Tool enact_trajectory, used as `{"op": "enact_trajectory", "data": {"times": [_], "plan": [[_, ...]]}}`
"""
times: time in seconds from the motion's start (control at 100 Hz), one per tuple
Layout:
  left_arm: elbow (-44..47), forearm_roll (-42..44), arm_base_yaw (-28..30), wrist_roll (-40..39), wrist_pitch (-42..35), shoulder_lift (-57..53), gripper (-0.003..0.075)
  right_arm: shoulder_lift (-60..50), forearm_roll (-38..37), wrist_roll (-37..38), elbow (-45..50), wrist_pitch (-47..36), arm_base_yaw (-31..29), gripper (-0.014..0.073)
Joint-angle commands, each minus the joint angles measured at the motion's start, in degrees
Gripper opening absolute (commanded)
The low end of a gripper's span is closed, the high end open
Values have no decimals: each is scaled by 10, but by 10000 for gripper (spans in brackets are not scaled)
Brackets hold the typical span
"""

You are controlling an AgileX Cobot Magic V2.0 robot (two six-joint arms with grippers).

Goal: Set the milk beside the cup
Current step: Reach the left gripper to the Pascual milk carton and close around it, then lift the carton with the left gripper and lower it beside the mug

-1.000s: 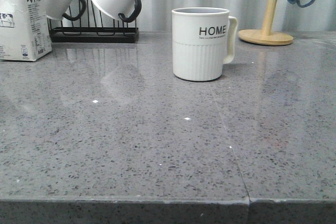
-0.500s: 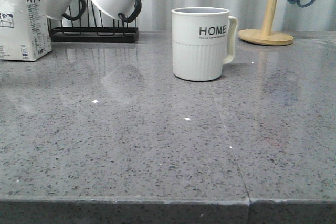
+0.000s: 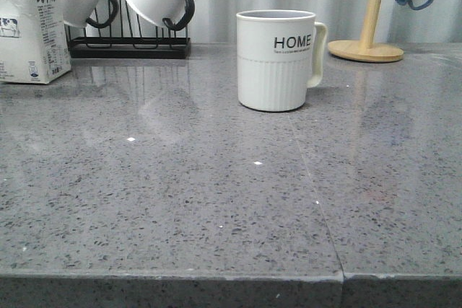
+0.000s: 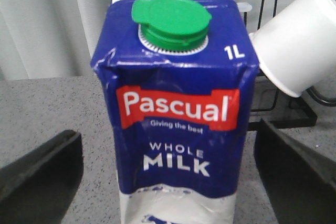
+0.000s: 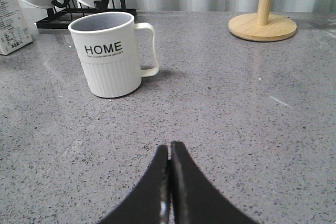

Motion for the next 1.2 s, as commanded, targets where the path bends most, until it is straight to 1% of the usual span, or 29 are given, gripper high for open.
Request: {"op": "enact_trajectory", "data": {"times": [0.0, 0.22, 0.28, 0.38, 0.57, 0.65, 0.69, 0.87, 0.99, 1.1, 1.19], "plan": [[-37, -5, -4, -12, -51, -4, 639, 4, -3, -1, -15, -42, 0, -67], [-47, -5, -4, -16, -57, 6, 637, 4, -3, -1, -15, -42, 0, -67], [-47, -5, -4, -16, -57, 6, 624, 4, -3, -1, -15, -42, 0, -67], [-47, -5, -4, -16, -57, 6, 563, 4, -3, -1, -15, -42, 0, -67], [-47, -5, -4, -16, -56, 6, 401, 4, -3, -1, -15, -42, 0, -67], [-47, -5, -4, -16, -56, 4, 347, 4, -3, -1, -15, -42, 0, -67], [-47, -5, -4, -16, -56, 3, 333, 4, -3, -1, -15, -42, 0, -67], [-40, -5, -4, -16, -42, -27, 323, 4, -3, -1, -15, -42, 0, -67], [-19, -13, -14, -16, 4, -81, 323, 4, -3, -1, -15, -42, 0, -67], [15, -27, -41, -16, 15, -131, 323, 4, -3, -1, -15, -42, 0, -67], [34, -27, -77, -16, 13, -166, 323, 4, -3, -1, -15, -42, 0, -67]]}}
